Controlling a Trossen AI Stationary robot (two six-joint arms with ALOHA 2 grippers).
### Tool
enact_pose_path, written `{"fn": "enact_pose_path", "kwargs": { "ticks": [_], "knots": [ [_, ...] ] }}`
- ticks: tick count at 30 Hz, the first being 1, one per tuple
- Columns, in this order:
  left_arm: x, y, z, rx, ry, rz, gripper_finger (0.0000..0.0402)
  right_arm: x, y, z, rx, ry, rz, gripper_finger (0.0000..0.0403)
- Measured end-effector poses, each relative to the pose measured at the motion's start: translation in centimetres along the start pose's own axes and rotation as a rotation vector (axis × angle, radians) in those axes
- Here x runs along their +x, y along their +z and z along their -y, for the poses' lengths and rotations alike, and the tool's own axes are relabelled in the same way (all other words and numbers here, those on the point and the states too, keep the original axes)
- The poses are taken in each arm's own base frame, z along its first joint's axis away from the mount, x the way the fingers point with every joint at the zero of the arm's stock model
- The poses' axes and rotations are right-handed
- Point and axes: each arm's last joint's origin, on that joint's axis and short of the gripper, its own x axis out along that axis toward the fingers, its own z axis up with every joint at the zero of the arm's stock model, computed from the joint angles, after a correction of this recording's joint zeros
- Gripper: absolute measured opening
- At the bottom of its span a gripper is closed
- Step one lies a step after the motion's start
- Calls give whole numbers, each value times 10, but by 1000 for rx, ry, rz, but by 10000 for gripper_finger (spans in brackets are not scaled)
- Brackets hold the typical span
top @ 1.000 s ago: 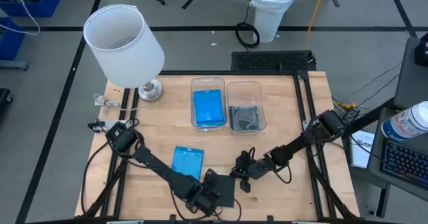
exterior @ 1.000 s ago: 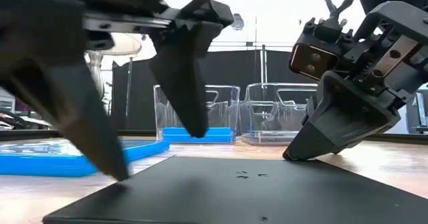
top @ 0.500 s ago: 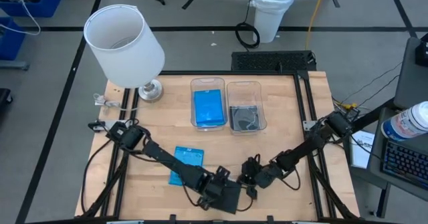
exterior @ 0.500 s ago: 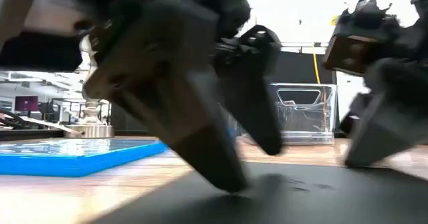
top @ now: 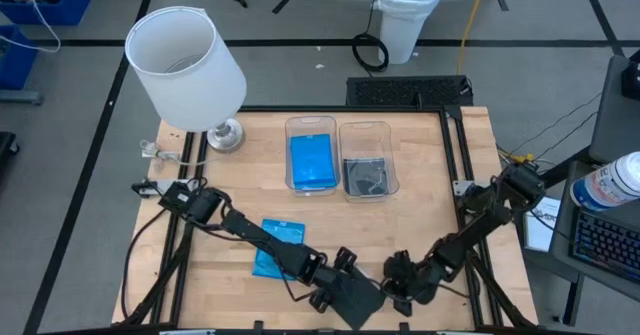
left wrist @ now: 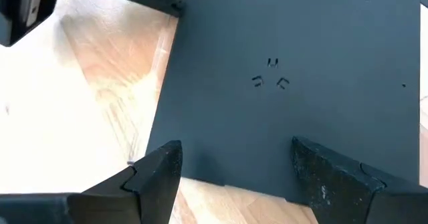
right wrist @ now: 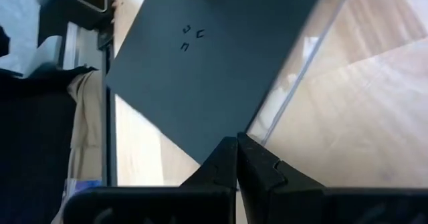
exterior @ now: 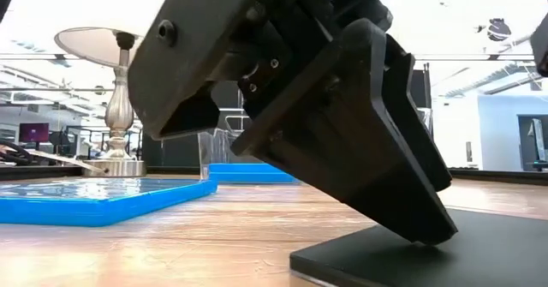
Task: Pick & place jewel cases by type
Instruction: Stack the black CD case on top of the black CD cases in the right transparent bin
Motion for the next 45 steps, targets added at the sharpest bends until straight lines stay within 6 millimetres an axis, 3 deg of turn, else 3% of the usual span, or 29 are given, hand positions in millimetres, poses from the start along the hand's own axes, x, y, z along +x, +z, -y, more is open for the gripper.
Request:
{"fn": "enact_pose_path", "kwargs": {
  "ticks": [13, 28, 33, 38, 41, 45],
  "knots": [
    [5, 2, 0, -45, -17, 49, 284, -7, -17, -22, -86, 171, -10, 0],
    [16, 1, 3, -7, -35, 81, 284, -15, -14, -37, -296, 304, 87, 0],
    [-1, 11, 1, 54, 20, 118, 285, -35, -1, -43, -394, 257, 238, 0],
    [-30, 23, -3, 72, 56, 154, 285, -53, 12, -46, -481, 171, 426, 0],
    [-45, 29, -4, 60, 86, 156, 285, -49, 25, -39, -494, 86, 478, 0],
    [-44, 21, -3, 25, 115, 71, 285, -35, 41, -28, -461, 47, 459, 0]
  ]
}}
